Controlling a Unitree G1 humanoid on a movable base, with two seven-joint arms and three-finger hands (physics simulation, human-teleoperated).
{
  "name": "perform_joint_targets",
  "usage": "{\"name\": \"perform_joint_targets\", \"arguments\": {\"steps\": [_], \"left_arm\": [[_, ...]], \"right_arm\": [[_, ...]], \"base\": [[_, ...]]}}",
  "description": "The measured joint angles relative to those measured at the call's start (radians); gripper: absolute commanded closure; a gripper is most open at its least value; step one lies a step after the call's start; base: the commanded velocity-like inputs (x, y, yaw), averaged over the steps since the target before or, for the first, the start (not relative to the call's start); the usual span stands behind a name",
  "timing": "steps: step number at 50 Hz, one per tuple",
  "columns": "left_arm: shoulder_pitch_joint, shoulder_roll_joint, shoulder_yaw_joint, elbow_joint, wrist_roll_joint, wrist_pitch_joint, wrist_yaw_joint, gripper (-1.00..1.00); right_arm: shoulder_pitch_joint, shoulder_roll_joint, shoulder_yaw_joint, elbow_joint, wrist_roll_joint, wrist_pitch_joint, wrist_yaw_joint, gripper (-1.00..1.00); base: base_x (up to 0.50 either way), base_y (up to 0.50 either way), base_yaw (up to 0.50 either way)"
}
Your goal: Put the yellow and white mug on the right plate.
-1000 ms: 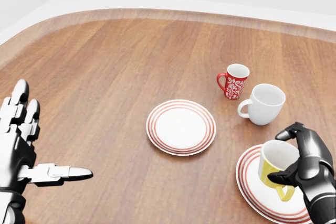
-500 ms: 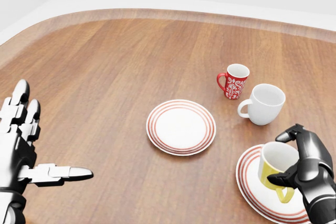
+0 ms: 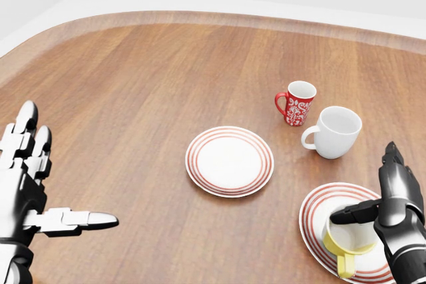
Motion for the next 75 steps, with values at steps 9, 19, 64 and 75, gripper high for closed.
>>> {"name": "perform_joint_targets", "arguments": {"steps": [9, 19, 64, 75], "left_arm": [[0.002, -0.002, -0.002, -0.002, 0.002, 0.000, -0.001, -1.00], [0.002, -0.003, -0.004, 0.001, 0.004, 0.000, -0.001, -1.00], [0.013, -0.009, -0.013, -0.029, 0.011, 0.000, -0.007, -1.00], [0.033, -0.018, -0.018, -0.112, 0.016, 0.000, -0.020, -1.00]], "right_arm": [[-0.004, -0.001, 0.002, 0.000, 0.009, 0.000, -0.002, -1.00], [-0.022, -0.009, 0.004, -0.008, 0.031, 0.000, 0.004, -1.00], [0.070, -0.032, -0.060, -0.696, 0.261, 0.029, 0.179, -1.00], [0.222, 0.015, -0.127, -1.206, 0.318, 0.175, 0.269, -1.00]], "base": [[0.00, 0.00, 0.00], [0.00, 0.00, 0.00], [0.00, 0.00, 0.00], [0.00, 0.00, 0.00]]}}
